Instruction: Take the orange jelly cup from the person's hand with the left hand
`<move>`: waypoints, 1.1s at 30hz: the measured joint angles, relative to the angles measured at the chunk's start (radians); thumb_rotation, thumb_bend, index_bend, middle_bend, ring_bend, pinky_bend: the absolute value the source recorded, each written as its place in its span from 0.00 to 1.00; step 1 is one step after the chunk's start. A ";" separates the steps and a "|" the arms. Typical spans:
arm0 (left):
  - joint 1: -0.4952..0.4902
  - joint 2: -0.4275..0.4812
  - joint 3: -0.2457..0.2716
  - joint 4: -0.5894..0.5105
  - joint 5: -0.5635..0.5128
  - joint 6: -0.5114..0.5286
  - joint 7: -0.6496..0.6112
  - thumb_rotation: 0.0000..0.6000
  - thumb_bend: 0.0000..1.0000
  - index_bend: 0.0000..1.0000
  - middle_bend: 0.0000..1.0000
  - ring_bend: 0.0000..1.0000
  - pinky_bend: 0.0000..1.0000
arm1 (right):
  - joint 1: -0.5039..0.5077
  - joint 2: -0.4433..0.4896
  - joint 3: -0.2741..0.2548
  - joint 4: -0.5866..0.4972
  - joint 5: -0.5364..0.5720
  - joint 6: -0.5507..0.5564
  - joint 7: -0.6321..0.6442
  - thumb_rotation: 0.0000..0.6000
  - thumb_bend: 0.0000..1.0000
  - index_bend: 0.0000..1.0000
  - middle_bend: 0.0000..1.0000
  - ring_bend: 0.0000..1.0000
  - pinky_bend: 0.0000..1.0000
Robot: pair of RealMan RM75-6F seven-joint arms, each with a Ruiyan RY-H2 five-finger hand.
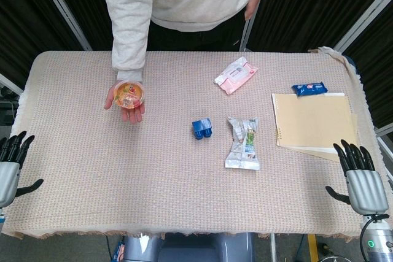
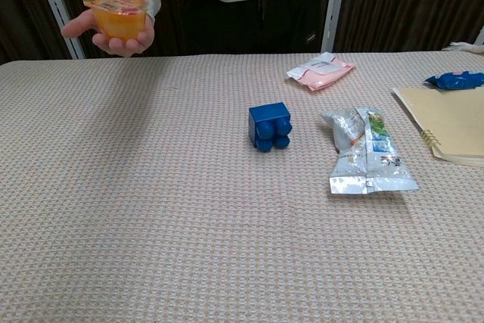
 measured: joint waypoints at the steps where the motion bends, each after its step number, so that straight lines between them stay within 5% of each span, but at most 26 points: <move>1: -0.001 0.001 0.000 -0.001 -0.001 -0.001 0.002 1.00 0.10 0.00 0.00 0.00 0.00 | 0.001 0.000 0.000 0.000 0.000 -0.001 0.001 1.00 0.06 0.05 0.00 0.00 0.01; 22: -0.007 0.034 0.016 -0.036 -0.004 -0.039 0.004 1.00 0.10 0.00 0.00 0.00 0.00 | 0.002 0.005 -0.004 -0.003 0.000 -0.010 -0.001 1.00 0.06 0.06 0.00 0.00 0.01; 33: -0.070 0.114 -0.025 -0.233 -0.029 -0.096 0.130 1.00 0.19 0.05 0.00 0.00 0.08 | 0.004 0.016 -0.009 -0.021 0.016 -0.035 0.003 1.00 0.06 0.07 0.00 0.00 0.01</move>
